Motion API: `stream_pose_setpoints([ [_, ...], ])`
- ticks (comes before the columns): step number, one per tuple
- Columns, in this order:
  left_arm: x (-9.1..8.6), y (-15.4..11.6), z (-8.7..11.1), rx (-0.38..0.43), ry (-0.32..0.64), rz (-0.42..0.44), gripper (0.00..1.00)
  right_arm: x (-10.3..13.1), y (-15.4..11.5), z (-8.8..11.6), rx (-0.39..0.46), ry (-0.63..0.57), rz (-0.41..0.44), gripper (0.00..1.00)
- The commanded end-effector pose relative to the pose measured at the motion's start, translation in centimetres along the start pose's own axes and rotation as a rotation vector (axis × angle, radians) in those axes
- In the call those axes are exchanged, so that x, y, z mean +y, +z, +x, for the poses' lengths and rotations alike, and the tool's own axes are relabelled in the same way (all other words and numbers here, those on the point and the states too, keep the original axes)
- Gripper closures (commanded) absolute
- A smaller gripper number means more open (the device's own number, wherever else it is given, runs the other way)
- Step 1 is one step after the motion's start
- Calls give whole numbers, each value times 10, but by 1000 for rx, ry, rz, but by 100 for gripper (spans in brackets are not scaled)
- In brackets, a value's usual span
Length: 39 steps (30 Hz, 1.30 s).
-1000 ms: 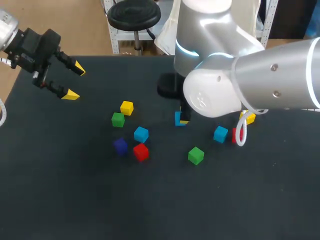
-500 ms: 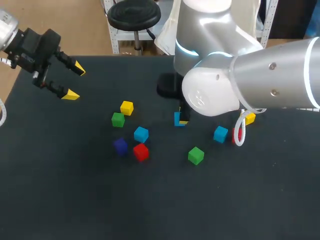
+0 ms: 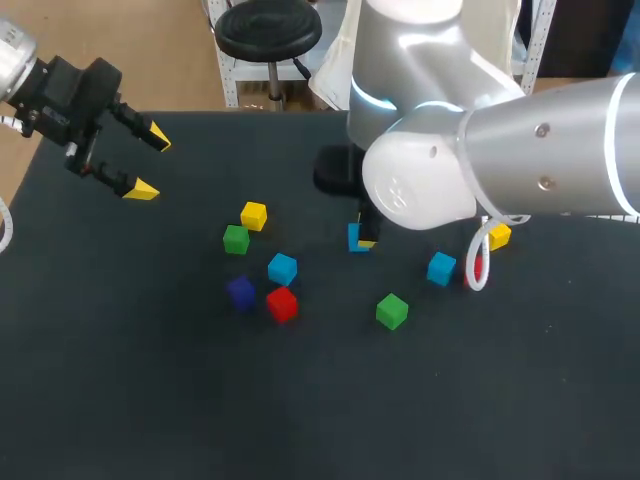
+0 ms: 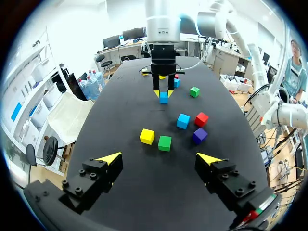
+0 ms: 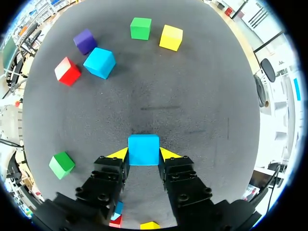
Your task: Place the blue cubes, place green cubes on the blue cubes, place the yellow cubes on the green cubes, then place the red cubes on the yellow cubes, and place purple cube on the red cubes.
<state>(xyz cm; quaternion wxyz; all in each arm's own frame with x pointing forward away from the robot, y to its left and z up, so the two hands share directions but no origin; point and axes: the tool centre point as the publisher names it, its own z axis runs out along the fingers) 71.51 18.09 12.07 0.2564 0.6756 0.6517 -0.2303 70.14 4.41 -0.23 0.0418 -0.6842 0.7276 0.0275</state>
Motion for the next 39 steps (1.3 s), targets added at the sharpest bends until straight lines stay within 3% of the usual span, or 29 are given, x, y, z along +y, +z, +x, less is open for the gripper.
stream_pose_setpoints([
  [1, 1, 0, 1, 0, 2, 0, 0, -1, 0, 0, -1, -1, -5, 91],
  [6, 1, 0, 1, 0, 2, 0, 0, -1, 0, -1, -2, -2, -6, 88],
  [11, 1, 0, 1, 0, 2, 0, 0, -2, 1, -1, 1, -4, -8, 72],
  [25, 1, 0, 1, 0, 2, 0, 0, -2, 1, -1, 3, -6, -13, 51],
  [26, 1, 0, 1, 0, 2, 0, 0, -2, 1, -1, 2, -4, -13, 48],
  [28, 1, 0, 1, 0, 2, 0, 0, -2, -1, 0, 2, -3, -12, 25],
  [29, 1, 0, 1, 0, 2, 0, 0, -2, -3, 2, 1, 0, -9, 1],
  [39, 1, 0, 1, 0, 2, 0, 0, 5, -38, 26, 23, 105, 60, 0],
])
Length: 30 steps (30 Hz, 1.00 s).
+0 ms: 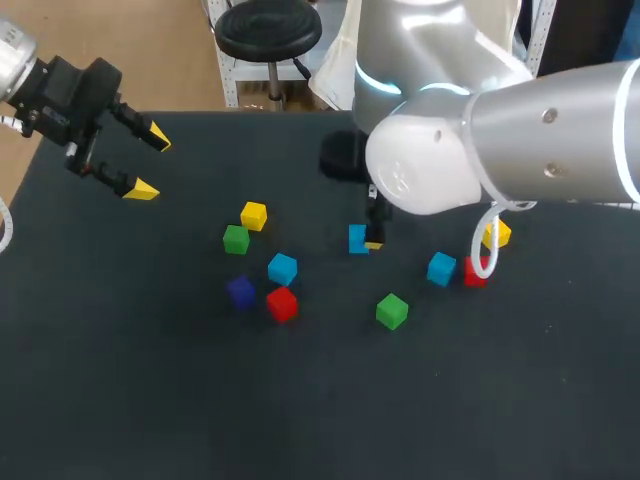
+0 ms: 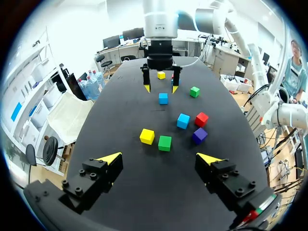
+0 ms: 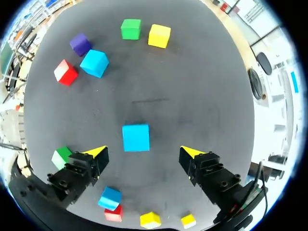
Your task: Place the blue cubes, place green cubes on the blue cubes, place the yellow cubes on the green cubes, then place the red cubes on the yellow cubes, and place purple cube on the red cubes.
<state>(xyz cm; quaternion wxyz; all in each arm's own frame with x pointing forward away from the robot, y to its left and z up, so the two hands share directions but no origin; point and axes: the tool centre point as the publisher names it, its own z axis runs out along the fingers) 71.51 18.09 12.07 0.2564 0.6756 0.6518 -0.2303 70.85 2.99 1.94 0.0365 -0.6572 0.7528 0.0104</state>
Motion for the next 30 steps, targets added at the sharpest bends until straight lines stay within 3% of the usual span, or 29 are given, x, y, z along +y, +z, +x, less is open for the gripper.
stream_pose_setpoints([
  [1, 1, 0, 1, -1, 2, 0, 0, 13, -17, 20, -9, 50, 42, 0],
  [14, 1, 0, 1, -1, 2, 0, 0, 36, -34, 61, -5, 194, 69, 0],
  [30, 1, 0, 1, -1, 2, 0, 0, 63, -14, 92, 17, 281, 16, 0],
])
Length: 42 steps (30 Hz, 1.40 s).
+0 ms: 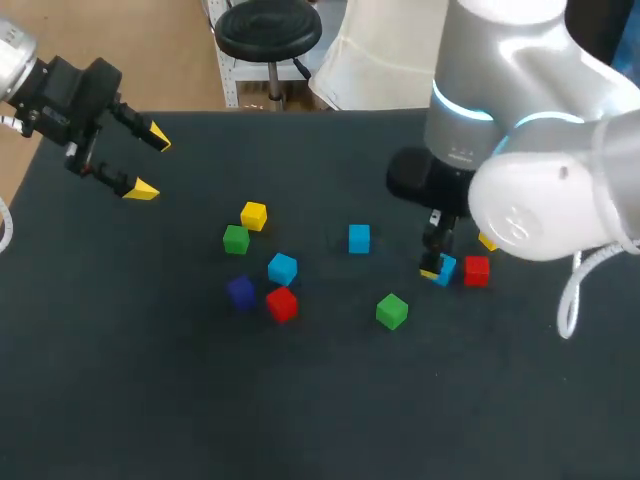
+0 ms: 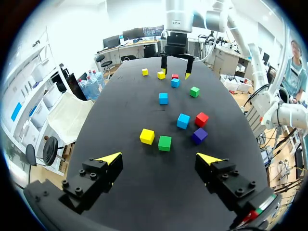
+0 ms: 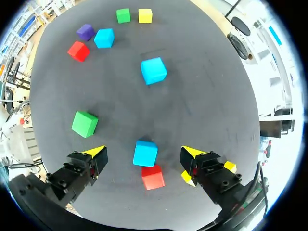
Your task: Place the blue cubes, place green cubes on the blue cubes, place the yellow cubes on the green cubes, then place the red cubes on the yellow cubes, and place purple cube on the red cubes.
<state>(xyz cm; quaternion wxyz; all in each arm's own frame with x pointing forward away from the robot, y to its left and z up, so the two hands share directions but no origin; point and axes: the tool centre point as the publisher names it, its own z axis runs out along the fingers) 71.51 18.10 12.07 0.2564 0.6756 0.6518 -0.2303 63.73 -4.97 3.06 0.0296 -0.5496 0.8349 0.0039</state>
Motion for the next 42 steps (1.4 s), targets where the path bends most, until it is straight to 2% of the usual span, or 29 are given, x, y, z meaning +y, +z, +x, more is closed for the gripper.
stream_pose_setpoints([
  [1, 1, 0, 1, -1, 2, 0, 0, 3, 7, 6, 1, 13, 6, 0],
  [11, 1, 0, 1, -1, 2, 0, 0, 3, 27, 14, 30, 60, -27, 0],
  [26, 1, 0, 1, -1, 2, 0, 0, 1, 39, 18, 41, 126, -44, 0],
  [27, 1, 0, 1, -1, 2, 0, 0, 1, 39, 18, 40, 127, -45, 2],
  [30, 1, 0, 1, -1, 2, 0, 0, 1, 40, 18, 40, 131, -45, 29],
  [31, 1, 0, 1, -1, 2, 0, 0, 1, 40, 18, 40, 131, -45, 53],
  [33, 1, 0, 1, -1, 2, 0, 0, 1, 40, 18, 40, 130, -45, 57],
  [37, 1, 0, 1, -1, 2, 0, 0, 0, 38, 19, 39, 125, -40, 80],
  [39, 1, 0, 1, -1, 2, 0, 0, 0, 37, 18, 37, 121, -37, 81],
  [40, 1, 0, 1, -1, 2, 0, 0, 0, 36, 18, 36, 120, -37, 94],
  [41, 1, 0, 1, -1, 2, 0, 0, 0, 35, 18, 36, 118, -37, 100],
  [42, 1, 0, 1, -1, 2, 0, 0, 0, 35, 18, 36, 116, -36, 100],
])
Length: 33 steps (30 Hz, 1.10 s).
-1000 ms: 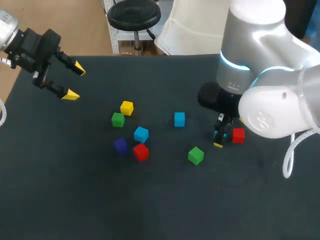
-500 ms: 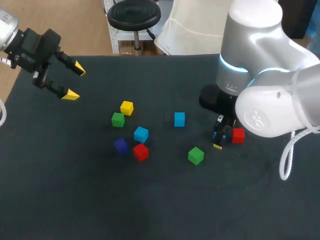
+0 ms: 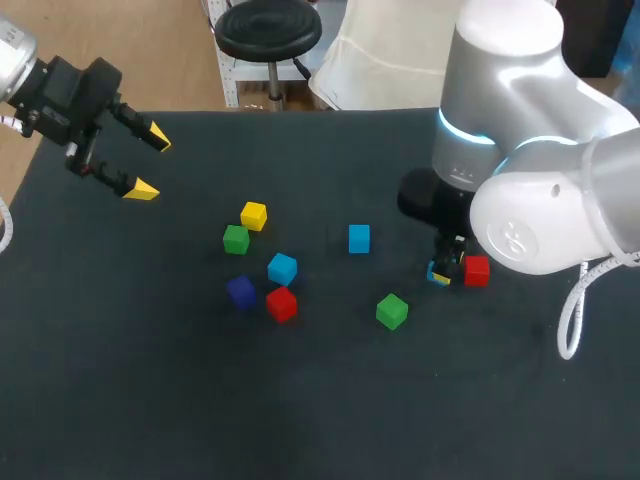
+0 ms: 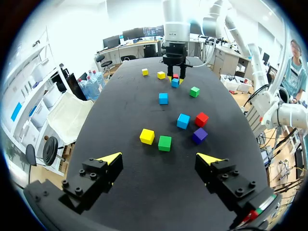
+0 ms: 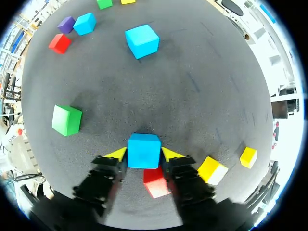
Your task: Place the blue cubes, place green cubes on the blue cubes, place the yellow cubes on the green cubes, then place the red cubes on the yellow cubes, and place purple cube on the red cubes.
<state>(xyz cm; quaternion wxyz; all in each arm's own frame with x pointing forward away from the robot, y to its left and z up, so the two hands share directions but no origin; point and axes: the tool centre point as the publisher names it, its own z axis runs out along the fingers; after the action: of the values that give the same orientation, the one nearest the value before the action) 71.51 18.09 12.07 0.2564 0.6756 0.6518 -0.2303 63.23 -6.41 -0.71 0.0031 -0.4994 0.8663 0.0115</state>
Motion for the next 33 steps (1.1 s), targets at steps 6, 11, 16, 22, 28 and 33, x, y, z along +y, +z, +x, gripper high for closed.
stream_pose_setpoints([
  [6, 1, 0, 1, -1, 2, 0, 0, -5, -8, -7, -12, -47, 2, 100],
  [11, 1, 0, 1, -1, 2, 0, 0, -16, -10, -24, -28, -208, -30, 100],
  [16, 1, 0, 1, -1, 2, 0, 0, -26, -12, -43, -7, -358, 6, 100],
  [22, 1, 0, 1, -1, 2, 0, 0, -32, -13, -63, 15, -493, 50, 100],
  [28, 1, 0, 1, -1, 2, 0, 0, -29, -10, -76, 7, -552, 67, 100],
  [33, 1, 0, 1, -1, 2, 0, 0, -28, -5, -81, 14, -548, 62, 100],
])
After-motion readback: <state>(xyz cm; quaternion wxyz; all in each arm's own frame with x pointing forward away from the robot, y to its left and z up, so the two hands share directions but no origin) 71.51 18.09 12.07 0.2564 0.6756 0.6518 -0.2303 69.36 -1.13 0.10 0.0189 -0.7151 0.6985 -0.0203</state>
